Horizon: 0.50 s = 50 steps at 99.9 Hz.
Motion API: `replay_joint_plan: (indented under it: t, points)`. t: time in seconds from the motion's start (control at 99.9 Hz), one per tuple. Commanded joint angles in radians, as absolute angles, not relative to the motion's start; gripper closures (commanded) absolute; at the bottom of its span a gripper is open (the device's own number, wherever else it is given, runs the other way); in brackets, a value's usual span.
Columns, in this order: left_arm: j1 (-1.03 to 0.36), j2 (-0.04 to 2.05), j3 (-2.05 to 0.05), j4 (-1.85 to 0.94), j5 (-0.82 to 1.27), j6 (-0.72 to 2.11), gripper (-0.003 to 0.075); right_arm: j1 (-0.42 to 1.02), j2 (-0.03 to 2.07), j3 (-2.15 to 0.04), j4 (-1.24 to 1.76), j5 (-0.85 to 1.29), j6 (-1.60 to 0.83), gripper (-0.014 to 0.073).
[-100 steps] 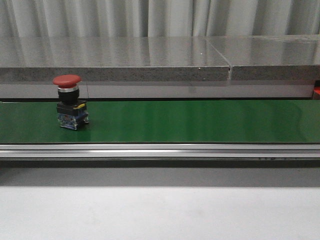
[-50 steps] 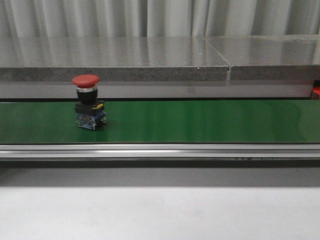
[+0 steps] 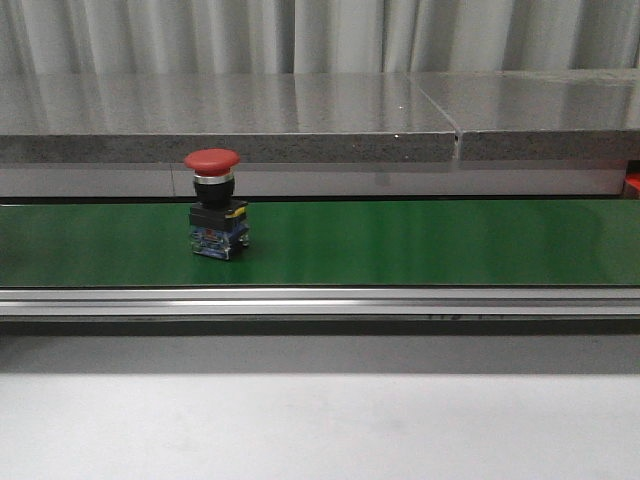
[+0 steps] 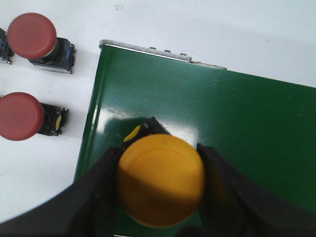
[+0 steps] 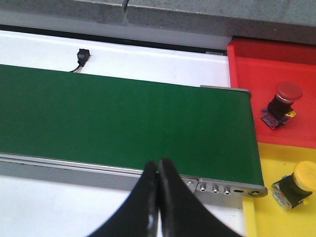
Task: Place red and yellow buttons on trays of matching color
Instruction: 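Set the yellow button on the belt and open the left gripper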
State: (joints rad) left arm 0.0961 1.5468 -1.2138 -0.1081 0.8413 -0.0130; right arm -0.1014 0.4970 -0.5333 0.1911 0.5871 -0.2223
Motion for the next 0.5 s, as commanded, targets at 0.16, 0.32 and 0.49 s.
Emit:
replay_joint_plan:
  t: [0.16, 0.32, 0.49]
  points:
    - [0.088, 1.566, -1.267, -0.120, 0.845, 0.024, 0.0589, -0.100, 0.498, -0.561, 0.197, 0.519, -0.230, 0.0662]
    - [0.088, 1.588, -1.267, -0.120, 0.862, 0.041, 0.0440, -0.100, 0.498, -0.561, 0.197, 0.519, -0.230, 0.0662]
    - [0.088, 1.593, -1.267, -0.120, 0.871, 0.041, 0.0200, -0.100, 0.498, -0.561, 0.197, 0.519, -0.230, 0.0662]
